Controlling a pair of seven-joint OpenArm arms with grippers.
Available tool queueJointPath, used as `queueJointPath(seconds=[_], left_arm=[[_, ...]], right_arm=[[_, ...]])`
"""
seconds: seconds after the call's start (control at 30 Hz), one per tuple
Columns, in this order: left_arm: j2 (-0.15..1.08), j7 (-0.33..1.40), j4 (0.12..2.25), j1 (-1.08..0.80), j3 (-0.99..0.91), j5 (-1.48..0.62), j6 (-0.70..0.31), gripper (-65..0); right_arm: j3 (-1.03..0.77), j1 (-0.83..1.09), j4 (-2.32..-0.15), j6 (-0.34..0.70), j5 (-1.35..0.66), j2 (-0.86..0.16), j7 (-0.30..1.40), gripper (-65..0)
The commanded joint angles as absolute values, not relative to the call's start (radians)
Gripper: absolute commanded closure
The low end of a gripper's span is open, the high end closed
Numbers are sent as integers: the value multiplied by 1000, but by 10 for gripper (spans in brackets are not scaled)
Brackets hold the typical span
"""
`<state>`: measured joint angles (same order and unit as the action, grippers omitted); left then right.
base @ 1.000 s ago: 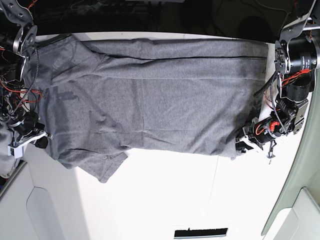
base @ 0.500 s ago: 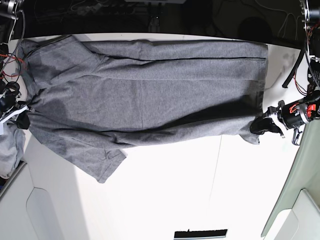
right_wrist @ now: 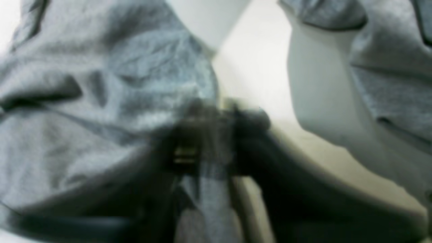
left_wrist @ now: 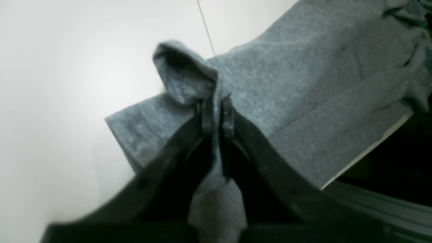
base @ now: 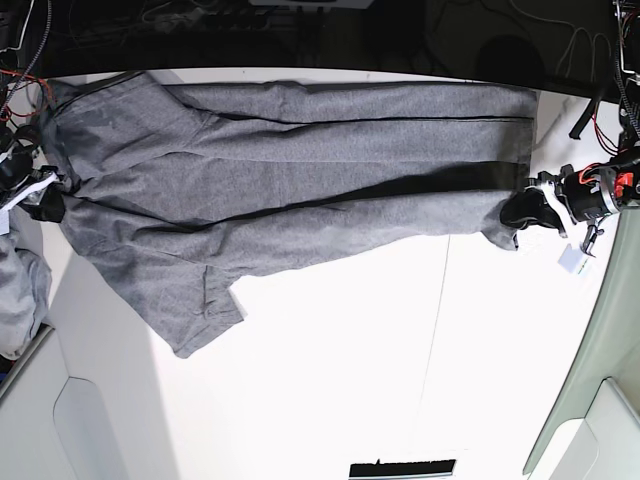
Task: Layout the t-shirt on the table in an organized manner, then fold the t-shirt properly
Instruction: 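Lift the grasped t-shirt side and fold it over toward the first fold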
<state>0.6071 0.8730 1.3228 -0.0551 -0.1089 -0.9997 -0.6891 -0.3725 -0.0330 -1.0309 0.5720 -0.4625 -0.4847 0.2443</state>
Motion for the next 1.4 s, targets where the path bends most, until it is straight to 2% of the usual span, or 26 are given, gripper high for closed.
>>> queueJointPath(seconds=[0.0, 0.03, 0.3, 0.43, 0.5, 0.57, 0.7, 0.8, 1.0, 1.23, 1.27, 1.3, 1.37], left_arm=[[626, 853, 1338, -42, -119, -1020, -698, 0], [626, 853, 1338, -42, -119, -1019, -698, 0], [626, 854, 1339, -52, -119, -993, -698, 0], [626, 854, 1339, -76, -119, -990, -698, 0], [626, 854, 1339, -83, -119, -990, -698, 0], [626, 858, 1339, -84, -119, -991, -698, 0], [626, 866, 1339, -87, -119, -991, -698, 0], [627, 865, 1339, -89, -119, -991, -698, 0], [626, 865, 1339, -89, -119, -992, -698, 0], [626, 865, 1339, -89, -119, -992, -698, 0], [626, 865, 1339, -89, -119, -993, -698, 0], [626, 865, 1339, -89, -119, -993, -698, 0], [626, 861, 1339, -89, -119, -994, -698, 0]], right_arm=[[-383, -47, -1055, 572, -511, -506, 220, -296], [-388, -54, -1060, 572, -541, -505, 220, -330], [-400, -208, -1063, 538, -557, -490, 218, -334], [-382, -309, -1037, 452, -419, -451, 220, -334], [-344, -369, -968, 389, -364, -432, 217, -334], [-291, -435, -851, 369, -303, -417, 197, -334], [-167, -539, -585, 373, -265, -407, 97, -334], [-110, -570, -480, 416, -265, -392, 93, -334], [-102, -570, -486, 556, -272, -345, 93, -334], [-102, -570, -537, 555, -269, -301, 94, -330], [-102, -570, -541, 553, -267, -298, 94, -309], [-102, -570, -544, 553, -265, -297, 94, -258], [-102, -570, -550, 554, -252, -297, 93, -88]])
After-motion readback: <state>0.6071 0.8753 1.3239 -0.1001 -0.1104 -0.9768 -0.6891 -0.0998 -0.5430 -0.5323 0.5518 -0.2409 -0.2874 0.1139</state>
